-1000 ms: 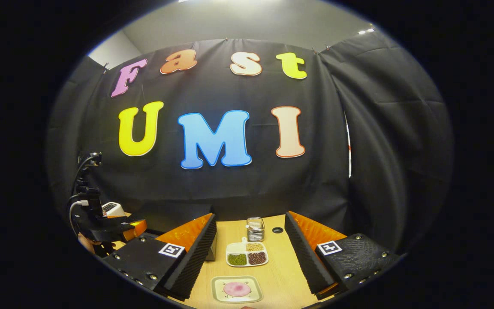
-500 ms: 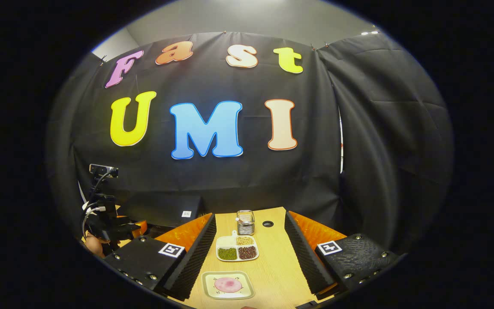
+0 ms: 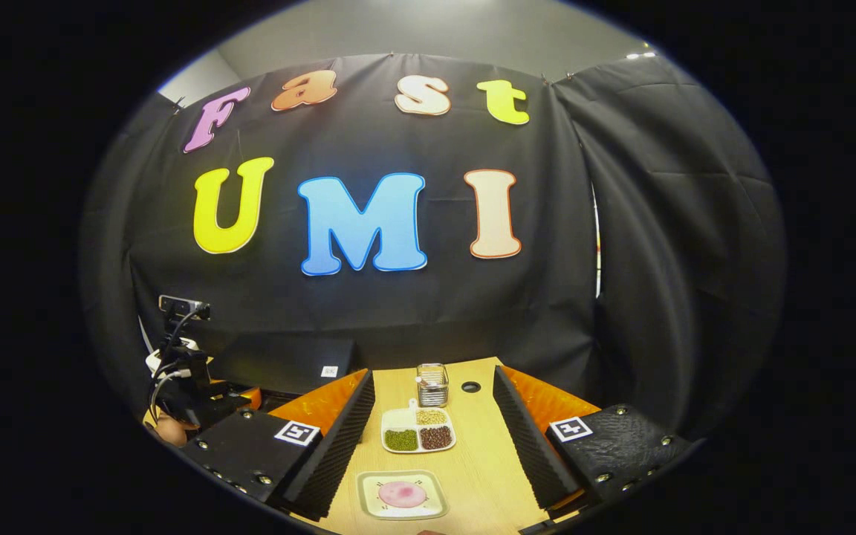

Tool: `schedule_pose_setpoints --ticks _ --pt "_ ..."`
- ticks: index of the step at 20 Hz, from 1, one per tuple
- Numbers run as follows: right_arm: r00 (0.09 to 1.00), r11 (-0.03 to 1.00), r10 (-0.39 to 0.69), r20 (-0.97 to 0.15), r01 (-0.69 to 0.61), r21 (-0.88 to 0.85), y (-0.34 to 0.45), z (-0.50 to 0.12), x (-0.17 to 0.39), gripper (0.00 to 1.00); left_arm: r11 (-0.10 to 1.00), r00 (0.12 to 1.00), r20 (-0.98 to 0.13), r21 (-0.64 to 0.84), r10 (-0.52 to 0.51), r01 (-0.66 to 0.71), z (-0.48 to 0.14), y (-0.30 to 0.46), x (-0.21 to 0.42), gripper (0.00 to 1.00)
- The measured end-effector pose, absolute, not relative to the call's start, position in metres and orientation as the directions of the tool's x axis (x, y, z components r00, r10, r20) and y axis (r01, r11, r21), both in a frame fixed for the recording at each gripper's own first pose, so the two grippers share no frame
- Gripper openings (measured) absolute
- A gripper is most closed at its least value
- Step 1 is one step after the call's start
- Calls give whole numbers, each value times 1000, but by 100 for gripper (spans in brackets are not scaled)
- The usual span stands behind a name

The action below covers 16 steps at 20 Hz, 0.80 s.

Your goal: Open the electric oven with the left hand, put the food in, and close the electric oven.

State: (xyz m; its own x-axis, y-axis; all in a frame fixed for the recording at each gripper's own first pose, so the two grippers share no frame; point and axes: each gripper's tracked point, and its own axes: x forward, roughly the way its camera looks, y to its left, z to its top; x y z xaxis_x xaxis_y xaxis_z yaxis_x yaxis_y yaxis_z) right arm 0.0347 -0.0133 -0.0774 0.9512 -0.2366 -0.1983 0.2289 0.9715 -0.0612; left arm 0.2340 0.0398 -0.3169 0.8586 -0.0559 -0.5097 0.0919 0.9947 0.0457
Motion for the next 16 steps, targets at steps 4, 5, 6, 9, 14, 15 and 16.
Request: schedule_pose_setpoints --ticks 4,5,6,9,14,15,16 --pt "953 974 -227 -201 217 -68 -11 -78 32 97 995 854 -515 25 -69 95 -319 40 215 96" --pt "953 974 -224 -202 215 -66 -10 -78 31 97 995 852 -518 26 -69 97 -320 41 210 96" --pt "954 974 -224 -201 215 -65 -10 -77 29 97 995 851 -521 26 -71 99 -321 41 206 99" --pt "955 975 -221 -195 216 -47 -9 -76 25 97 994 841 -535 15 -83 107 -327 42 191 100" --pt "959 980 -196 -203 189 -55 3 -80 15 97 994 830 -552 20 -76 104 -336 43 170 99" --pt "960 981 -192 -205 184 -58 5 -80 14 96 995 828 -556 18 -74 101 -339 42 169 96" --pt "960 982 -189 -205 180 -62 7 -79 11 97 995 826 -559 16 -72 98 -341 41 167 99"
